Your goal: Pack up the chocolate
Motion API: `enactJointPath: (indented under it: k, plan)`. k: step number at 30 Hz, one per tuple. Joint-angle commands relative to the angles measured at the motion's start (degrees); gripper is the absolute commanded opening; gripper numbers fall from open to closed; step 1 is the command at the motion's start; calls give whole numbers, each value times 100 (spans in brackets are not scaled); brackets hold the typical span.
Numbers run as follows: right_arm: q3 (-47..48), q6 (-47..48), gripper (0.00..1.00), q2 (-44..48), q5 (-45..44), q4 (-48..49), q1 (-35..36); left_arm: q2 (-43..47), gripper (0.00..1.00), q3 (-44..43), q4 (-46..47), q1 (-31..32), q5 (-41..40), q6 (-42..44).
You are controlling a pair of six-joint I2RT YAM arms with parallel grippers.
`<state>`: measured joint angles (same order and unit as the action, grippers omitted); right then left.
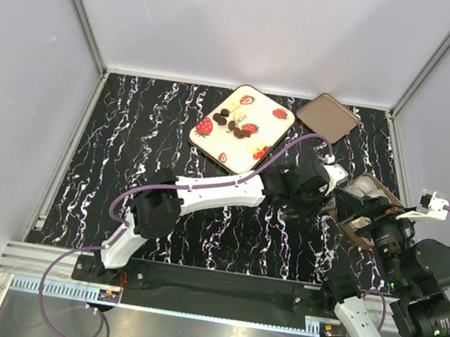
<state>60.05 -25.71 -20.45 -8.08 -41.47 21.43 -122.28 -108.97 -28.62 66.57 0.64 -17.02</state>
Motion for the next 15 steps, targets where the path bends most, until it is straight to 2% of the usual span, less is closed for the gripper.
enactJointPath:
  k: [1, 8, 15]
  plan:
    - [33, 58, 99, 58, -142, 104, -7, -24, 39, -213, 278, 41, -38, 84]
    - [15, 40, 99, 50, -133, 131, -7, 29, 40, -213, 261, 32, -47, 84]
    - [59, 40, 99, 23, -115, 122, -7, 301, 40, -195, 173, 32, -573, 32]
